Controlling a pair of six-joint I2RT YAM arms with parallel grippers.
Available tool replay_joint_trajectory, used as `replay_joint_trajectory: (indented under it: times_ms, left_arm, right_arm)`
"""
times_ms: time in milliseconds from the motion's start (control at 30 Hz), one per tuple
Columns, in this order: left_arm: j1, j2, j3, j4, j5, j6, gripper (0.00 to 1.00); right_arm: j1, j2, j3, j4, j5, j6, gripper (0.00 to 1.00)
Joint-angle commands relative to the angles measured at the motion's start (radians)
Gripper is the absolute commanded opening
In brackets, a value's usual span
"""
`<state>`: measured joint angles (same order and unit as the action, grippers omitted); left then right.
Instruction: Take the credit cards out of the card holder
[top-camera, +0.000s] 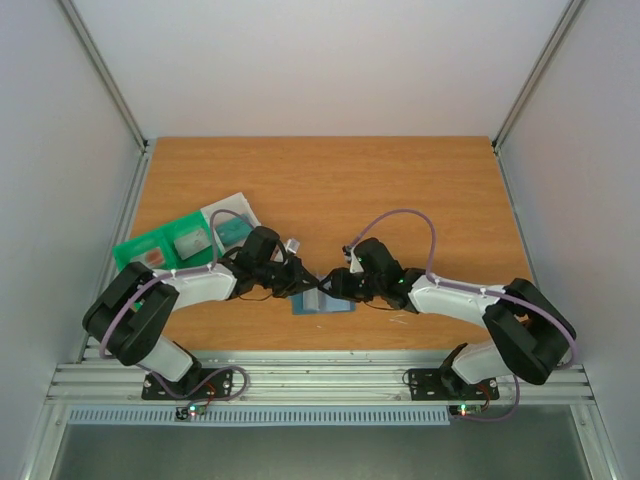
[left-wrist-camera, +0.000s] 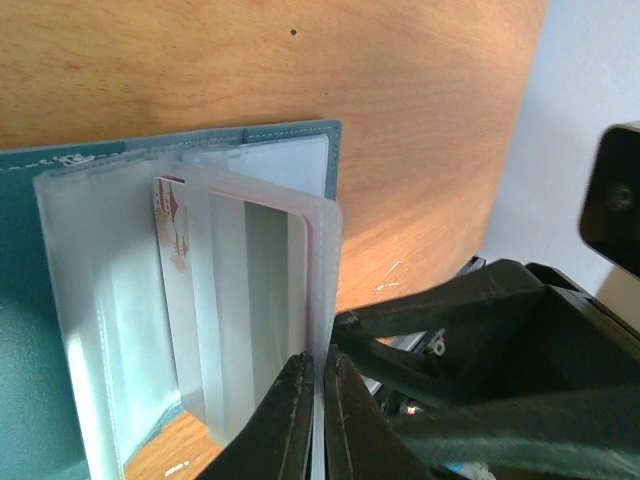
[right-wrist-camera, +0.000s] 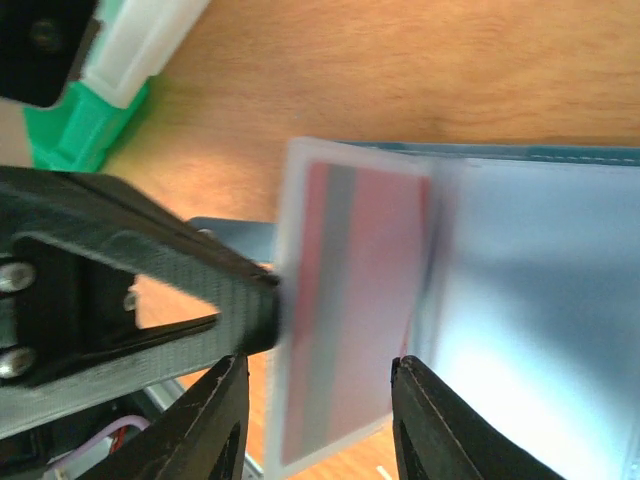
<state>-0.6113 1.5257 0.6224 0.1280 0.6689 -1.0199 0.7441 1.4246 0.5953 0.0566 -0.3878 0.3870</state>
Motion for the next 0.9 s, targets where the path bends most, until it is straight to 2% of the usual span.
replay_joint_trajectory:
  times_ms: [0, 267, 633, 867]
  left_arm:
    - [-0.006, 0.017, 0.026, 0.022, -0.001, 0.012, 0.07]
    - [-0.005, 0.018, 0.029, 0.011, -0.006, 0.017, 0.13]
    - [-0.005, 0.021, 0.046, -0.025, -0.01, 0.029, 0.17]
    - [-0.007, 0.019, 0.034, -0.005, -0.012, 0.019, 0.18]
  right_arm:
    - [-0.001, -0.045, -0.005, -0.005, -0.044, -0.021, 0.42]
    - [0.0, -0.02, 0.001, 0.01, -0.073, -0.016, 0.39]
    - [0.003, 0.004, 0.032, -0.038, -0.072, -0.038, 0.38]
    - [0.011, 0.021, 0.053, -0.049, -0.065, -0.04, 0.3]
